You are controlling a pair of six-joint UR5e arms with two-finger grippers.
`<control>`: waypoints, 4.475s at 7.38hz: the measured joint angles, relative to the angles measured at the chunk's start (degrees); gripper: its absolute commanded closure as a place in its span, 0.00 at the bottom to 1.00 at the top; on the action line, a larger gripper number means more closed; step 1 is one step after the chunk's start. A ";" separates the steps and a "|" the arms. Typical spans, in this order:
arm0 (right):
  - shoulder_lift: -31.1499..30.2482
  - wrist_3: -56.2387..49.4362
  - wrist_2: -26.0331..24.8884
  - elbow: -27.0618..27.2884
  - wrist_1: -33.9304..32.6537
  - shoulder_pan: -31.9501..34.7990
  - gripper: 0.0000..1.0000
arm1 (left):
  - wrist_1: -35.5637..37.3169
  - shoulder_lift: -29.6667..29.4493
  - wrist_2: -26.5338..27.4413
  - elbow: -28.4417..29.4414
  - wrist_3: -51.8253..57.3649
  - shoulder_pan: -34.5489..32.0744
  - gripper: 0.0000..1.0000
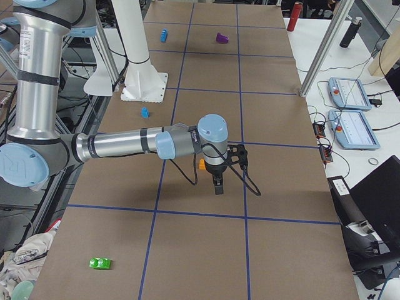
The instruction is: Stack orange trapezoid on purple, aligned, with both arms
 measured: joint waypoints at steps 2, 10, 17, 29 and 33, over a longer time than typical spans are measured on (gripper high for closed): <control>0.00 0.06 0.09 0.02 0.09 -0.34 0.00 | -0.13 -0.05 -0.06 -0.19 0.06 0.09 0.00; 6.78 -0.12 3.89 0.33 -0.18 -3.63 0.00 | -7.50 -3.68 -0.10 -4.81 0.14 3.00 0.00; 11.45 5.16 2.76 0.15 0.07 -10.71 0.00 | -9.57 -8.92 -3.04 -0.27 -11.79 13.84 0.00; 11.37 7.47 1.42 0.28 0.22 -12.82 0.00 | -31.22 -8.94 11.81 10.76 -40.08 35.46 0.54; 11.42 7.55 1.58 0.36 0.22 -12.87 0.00 | -30.76 -8.68 11.59 9.82 -40.04 36.44 1.00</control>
